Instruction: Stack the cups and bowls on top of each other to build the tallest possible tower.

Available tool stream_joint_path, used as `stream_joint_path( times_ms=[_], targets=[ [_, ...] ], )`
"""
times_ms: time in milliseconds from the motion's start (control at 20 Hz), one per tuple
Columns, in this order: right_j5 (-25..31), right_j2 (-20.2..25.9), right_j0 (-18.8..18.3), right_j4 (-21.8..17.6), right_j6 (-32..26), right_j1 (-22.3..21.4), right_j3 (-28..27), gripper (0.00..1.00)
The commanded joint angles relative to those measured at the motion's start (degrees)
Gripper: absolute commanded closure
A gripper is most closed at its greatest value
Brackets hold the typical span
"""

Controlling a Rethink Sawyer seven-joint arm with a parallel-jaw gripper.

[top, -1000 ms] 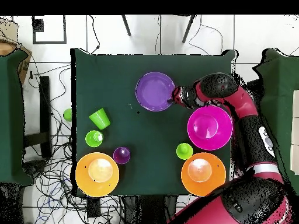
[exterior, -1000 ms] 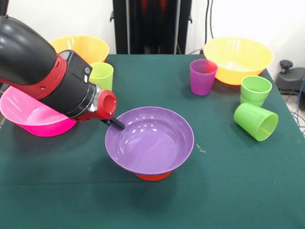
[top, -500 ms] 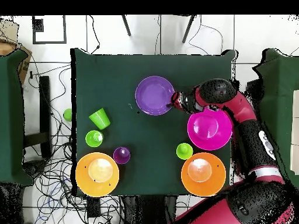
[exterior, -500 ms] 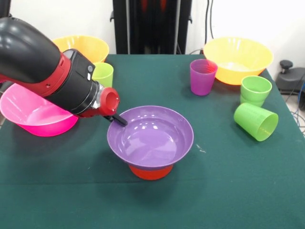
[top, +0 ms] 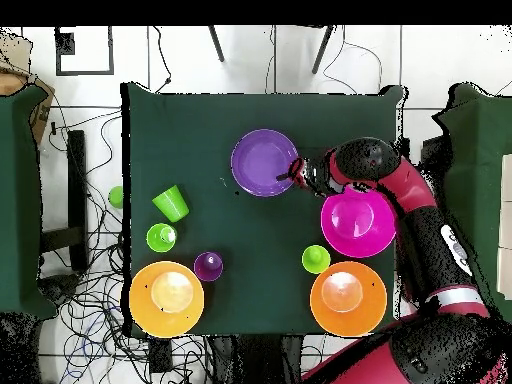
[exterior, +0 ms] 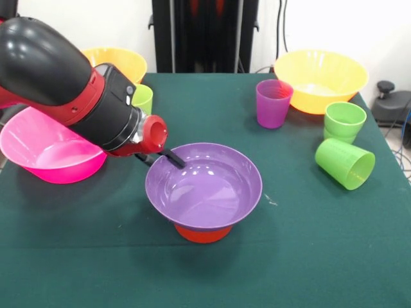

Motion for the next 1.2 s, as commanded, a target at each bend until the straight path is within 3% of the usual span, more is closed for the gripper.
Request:
stream_joint_path(
  times_ms=[50,550,850,1200],
  targets=[
    [-5.01,0.48,0.58,-2.90,-7.20,-0.18,4.25,0.00],
    [-2.13,0.58,0.67,-2.06,-7.54,-0.95,3.37,0.00],
    [5.14,0.66,0.19,-0.44,-6.63,-7.86,4.42,0.00],
    [2.58,-0.46,-3.41,-3.64,-10.26,-14.34,10.60,0.00]
  ],
)
